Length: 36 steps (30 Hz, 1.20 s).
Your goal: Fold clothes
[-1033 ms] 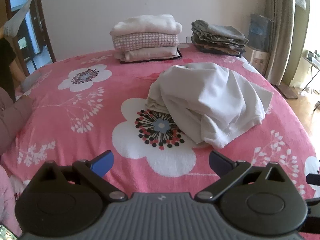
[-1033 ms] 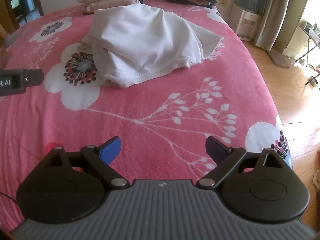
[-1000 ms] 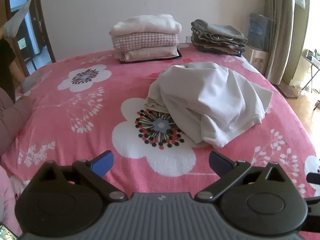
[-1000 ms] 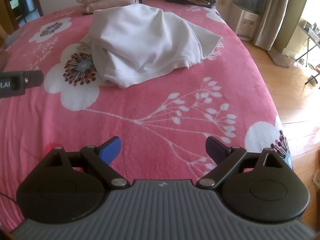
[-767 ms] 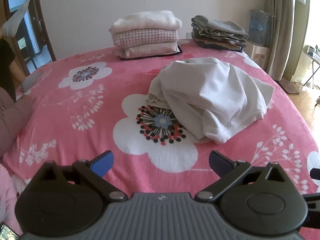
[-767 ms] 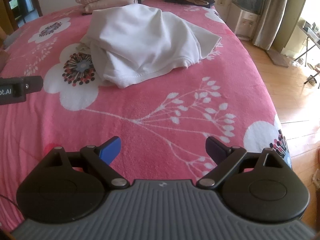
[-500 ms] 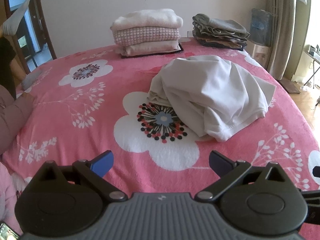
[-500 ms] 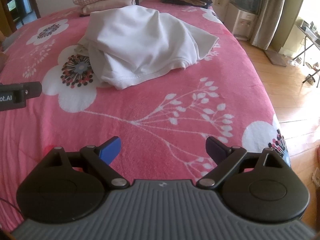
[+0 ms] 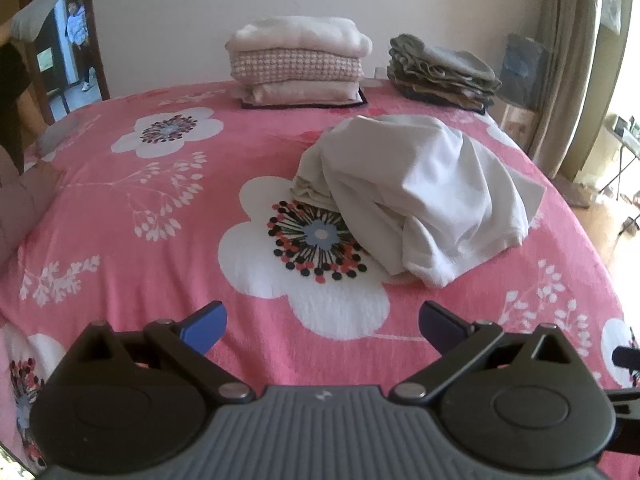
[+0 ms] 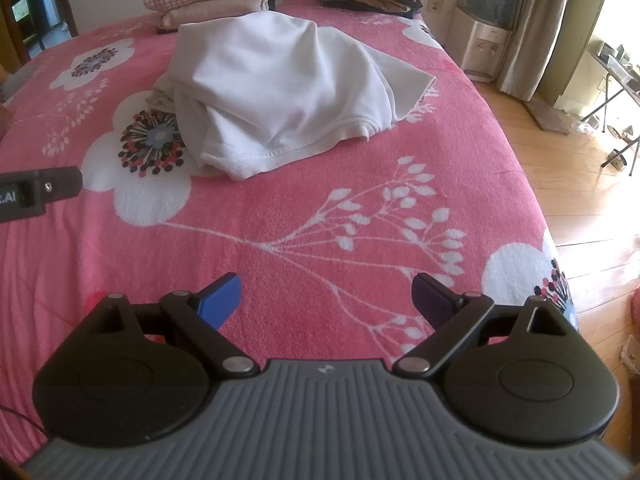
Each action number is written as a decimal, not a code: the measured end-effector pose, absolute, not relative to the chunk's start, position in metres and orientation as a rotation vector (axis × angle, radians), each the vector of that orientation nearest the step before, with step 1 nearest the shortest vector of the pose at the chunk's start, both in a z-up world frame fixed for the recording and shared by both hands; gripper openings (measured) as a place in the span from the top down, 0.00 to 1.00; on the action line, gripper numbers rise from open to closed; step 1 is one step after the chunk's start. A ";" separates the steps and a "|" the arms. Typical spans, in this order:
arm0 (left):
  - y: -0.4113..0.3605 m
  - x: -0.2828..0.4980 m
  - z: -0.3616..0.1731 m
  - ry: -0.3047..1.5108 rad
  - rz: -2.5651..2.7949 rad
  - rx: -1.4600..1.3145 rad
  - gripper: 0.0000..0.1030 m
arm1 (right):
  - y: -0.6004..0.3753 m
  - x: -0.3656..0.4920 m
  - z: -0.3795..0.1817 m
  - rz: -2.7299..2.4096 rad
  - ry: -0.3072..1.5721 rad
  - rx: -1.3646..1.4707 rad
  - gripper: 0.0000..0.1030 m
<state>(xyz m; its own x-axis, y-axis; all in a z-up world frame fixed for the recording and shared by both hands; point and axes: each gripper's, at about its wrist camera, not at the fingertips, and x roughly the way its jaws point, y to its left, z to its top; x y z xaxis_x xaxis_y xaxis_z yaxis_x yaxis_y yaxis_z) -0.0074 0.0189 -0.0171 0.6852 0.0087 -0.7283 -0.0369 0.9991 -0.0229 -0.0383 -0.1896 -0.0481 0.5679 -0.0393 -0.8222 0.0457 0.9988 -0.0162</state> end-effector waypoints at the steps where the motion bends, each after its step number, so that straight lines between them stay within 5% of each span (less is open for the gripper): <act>1: 0.019 -0.007 -0.017 0.811 0.028 -0.038 0.00 | -0.189 -0.038 -0.048 -0.051 0.966 0.007 0.10; 36: 0.019 -0.007 -0.017 0.835 0.021 -0.013 0.00 | -0.185 -0.038 -0.049 -0.051 0.969 0.002 0.10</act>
<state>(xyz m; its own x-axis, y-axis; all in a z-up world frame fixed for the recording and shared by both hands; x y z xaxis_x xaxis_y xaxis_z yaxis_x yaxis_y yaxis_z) -0.0074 0.0189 -0.0174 0.6707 0.0135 -0.7416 -0.0236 0.9997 -0.0031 -0.0382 -0.1855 -0.0489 0.5651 -0.0427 -0.8239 0.0442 0.9988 -0.0215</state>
